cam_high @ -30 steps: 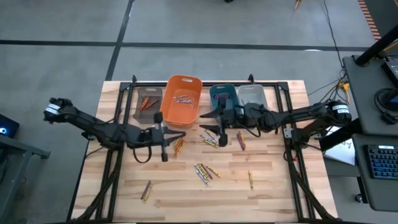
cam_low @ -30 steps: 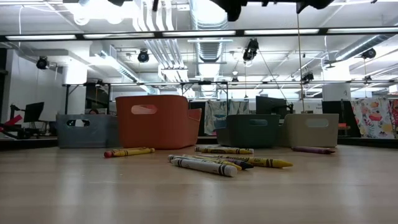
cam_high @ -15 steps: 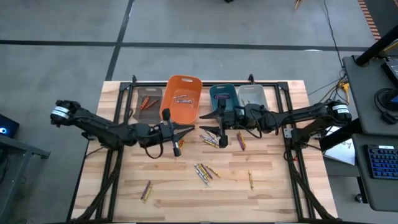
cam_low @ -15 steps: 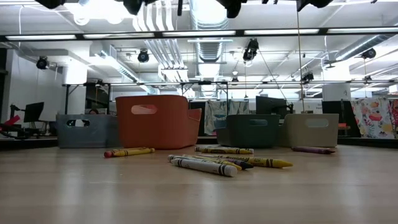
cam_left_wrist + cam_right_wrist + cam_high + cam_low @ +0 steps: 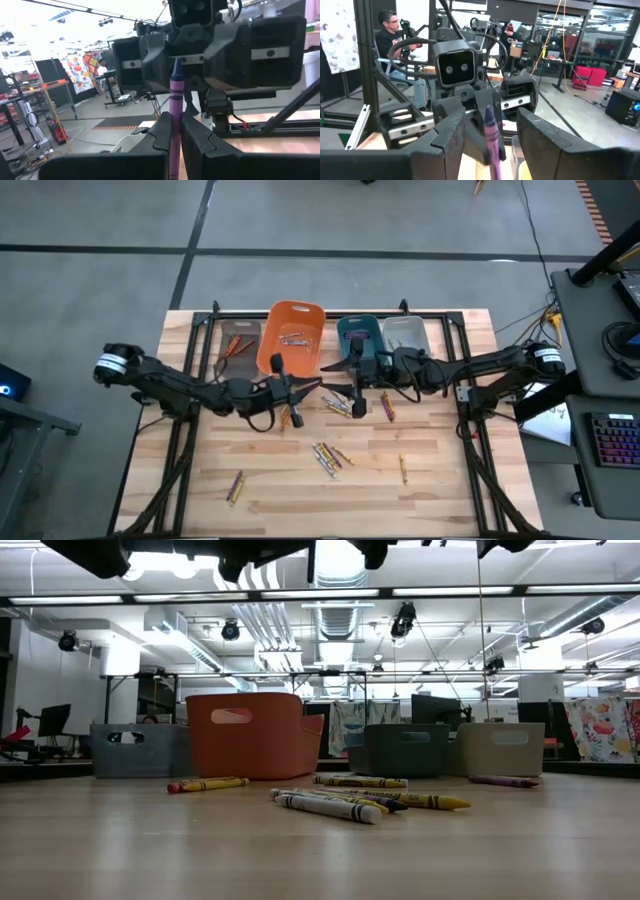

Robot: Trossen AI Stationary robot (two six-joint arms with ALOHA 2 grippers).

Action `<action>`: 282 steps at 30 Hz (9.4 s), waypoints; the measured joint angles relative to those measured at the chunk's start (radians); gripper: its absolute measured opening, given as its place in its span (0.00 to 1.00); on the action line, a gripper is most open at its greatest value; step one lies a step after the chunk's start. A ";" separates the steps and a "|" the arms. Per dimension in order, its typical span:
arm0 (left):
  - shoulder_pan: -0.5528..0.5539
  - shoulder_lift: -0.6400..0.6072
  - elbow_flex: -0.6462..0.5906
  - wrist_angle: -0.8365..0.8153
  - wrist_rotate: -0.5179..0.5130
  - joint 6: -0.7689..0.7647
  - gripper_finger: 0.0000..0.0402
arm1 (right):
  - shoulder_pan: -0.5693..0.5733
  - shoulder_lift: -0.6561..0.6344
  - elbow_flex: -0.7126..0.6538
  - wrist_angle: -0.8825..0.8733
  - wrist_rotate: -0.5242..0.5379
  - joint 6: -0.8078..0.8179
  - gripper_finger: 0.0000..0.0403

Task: Sort crayons
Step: Put the purple crayon into the blue bin, then put the yellow crayon into the white bin

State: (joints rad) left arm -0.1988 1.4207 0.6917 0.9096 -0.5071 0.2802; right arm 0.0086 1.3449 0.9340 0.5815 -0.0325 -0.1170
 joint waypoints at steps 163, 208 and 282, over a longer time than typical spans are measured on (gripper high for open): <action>-0.414 -0.081 0.132 -1.572 0.218 -1.421 0.32 | 0.004 0.212 0.284 -1.183 0.197 0.342 0.23; -0.112 -0.083 -0.369 -0.581 -0.191 -0.794 0.28 | 0.117 0.214 0.230 -1.166 0.246 0.459 0.23; -0.114 0.169 -0.357 -0.592 -0.154 -0.884 0.02 | 0.117 0.214 0.229 -1.106 0.254 0.420 0.19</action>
State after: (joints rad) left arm -0.3126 1.5894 0.3347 0.3176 -0.6613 -0.6036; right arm 0.1257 1.5593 1.1625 -0.5244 0.2214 0.3035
